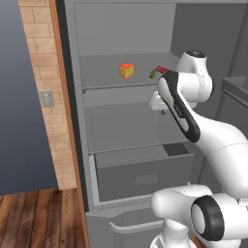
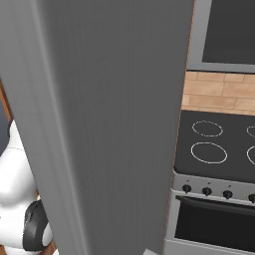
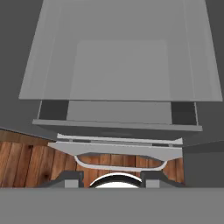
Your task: Take the cheese, steak, and lemon wedge from the fridge and place them on the plate on the dining counter to create an appetizer plate.
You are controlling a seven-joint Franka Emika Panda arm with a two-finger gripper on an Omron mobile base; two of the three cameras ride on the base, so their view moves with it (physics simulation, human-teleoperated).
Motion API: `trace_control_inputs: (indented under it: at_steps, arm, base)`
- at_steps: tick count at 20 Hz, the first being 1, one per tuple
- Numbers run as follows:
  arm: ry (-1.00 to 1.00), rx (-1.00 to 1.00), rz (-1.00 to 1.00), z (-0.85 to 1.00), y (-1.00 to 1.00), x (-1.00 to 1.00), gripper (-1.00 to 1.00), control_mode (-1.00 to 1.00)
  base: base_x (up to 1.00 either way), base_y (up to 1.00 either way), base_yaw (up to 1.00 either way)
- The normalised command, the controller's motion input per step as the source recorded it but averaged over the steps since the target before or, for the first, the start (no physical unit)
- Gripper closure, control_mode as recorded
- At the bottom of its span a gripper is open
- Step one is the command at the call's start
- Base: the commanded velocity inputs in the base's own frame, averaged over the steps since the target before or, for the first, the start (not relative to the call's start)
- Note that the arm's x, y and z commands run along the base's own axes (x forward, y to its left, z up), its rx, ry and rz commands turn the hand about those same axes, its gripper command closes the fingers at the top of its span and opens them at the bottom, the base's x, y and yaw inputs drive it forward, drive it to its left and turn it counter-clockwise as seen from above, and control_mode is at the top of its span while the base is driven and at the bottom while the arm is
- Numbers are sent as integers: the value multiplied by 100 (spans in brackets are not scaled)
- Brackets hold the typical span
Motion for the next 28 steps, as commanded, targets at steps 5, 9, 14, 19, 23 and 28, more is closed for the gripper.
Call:
trace_control_inputs:
  at_steps: [5, 9, 14, 19, 23, 28]
  arm:
    - [-5, 0, 0, 3, 16, 0, -100, -100]
    - [-28, 0, 0, 45, 18, 0, -100, -100]
    - [-25, 2, 0, 68, 1, 0, -100, -100]
    - [-17, 0, 0, 42, 0, 0, -100, -100]
    - [-7, 0, 0, 25, 0, 16, -100, -100]
    - [-4, 0, -3, 3, 0, 41, -100, -100]
  base:
    - [0, 0, 0]
    - [0, 0, 0]
    - [0, 0, 0]
    - [0, 0, 0]
    - [0, 0, 0]
    - [0, 0, 0]
